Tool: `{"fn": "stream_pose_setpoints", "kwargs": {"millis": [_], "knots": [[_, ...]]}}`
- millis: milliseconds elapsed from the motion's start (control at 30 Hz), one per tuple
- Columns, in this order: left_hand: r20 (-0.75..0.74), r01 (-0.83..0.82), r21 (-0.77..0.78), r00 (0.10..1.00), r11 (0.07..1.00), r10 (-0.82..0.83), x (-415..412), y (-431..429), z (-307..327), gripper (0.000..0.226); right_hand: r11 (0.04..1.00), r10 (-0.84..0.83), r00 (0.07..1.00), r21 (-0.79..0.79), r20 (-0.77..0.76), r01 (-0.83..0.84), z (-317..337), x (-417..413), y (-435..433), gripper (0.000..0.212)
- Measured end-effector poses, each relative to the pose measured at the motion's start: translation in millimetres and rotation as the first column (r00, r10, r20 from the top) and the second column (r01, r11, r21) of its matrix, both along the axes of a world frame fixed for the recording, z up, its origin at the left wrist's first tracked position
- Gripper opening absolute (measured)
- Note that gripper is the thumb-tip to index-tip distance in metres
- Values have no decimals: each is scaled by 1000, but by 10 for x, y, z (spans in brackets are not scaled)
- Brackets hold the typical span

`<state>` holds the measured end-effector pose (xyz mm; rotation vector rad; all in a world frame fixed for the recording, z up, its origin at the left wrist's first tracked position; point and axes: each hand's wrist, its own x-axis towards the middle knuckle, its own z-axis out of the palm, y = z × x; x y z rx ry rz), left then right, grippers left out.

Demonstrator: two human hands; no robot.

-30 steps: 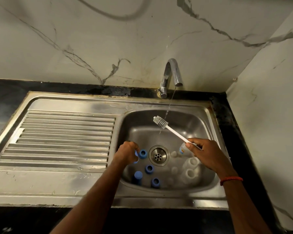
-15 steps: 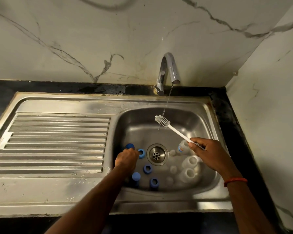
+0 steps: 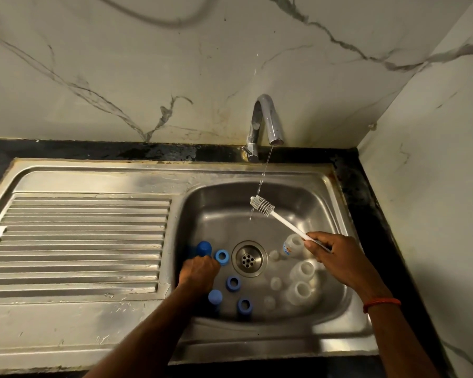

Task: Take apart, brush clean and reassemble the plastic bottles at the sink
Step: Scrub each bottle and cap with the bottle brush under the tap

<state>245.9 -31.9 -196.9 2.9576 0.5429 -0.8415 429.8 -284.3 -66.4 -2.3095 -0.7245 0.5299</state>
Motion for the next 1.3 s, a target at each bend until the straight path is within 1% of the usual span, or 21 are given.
{"fn": "stream_pose_setpoints", "kwargs": {"millis": [100,167,267,333,400,533,700,900,1033,1167,1300], "knots": [[1,5,8,1000,1000,-5,15,37,22,29,1000,-3,1000,-2,6,3,15,-2,6,16],[16,-1,14,1000,1000,1,41,56,53,34,1000,-6,1000,4,11,6,26,-8,11,16],[62,2,21,998,1000,-3,97,84,126,43,1000,-7,1000,7,13,7,50,-19,21,18],[121,-1,5,993,1000,0,152,88,204,45,1000,-24,1000,13,10,24,56,-29,8,18],[187,-17,-46,982,999,26,216,102,276,41,999,-43,999,15,12,42,74,-53,4,19],[324,-50,-175,940,983,105,390,119,446,32,999,-44,997,-14,65,45,136,-90,28,26],[408,-45,-287,898,957,165,613,67,576,32,998,-32,995,-50,95,37,186,-124,29,29],[440,-27,-435,865,900,239,922,-135,708,27,992,-70,985,-97,157,86,224,-125,-48,32],[404,-18,-508,878,861,257,1118,-310,659,26,985,-54,977,-150,207,86,193,-78,-6,35],[356,0,-530,908,848,223,1334,-475,549,33,981,-5,960,-183,279,58,158,49,133,34],[381,42,-539,903,841,199,1522,-638,429,42,984,11,951,-172,310,44,181,141,252,37]]}}
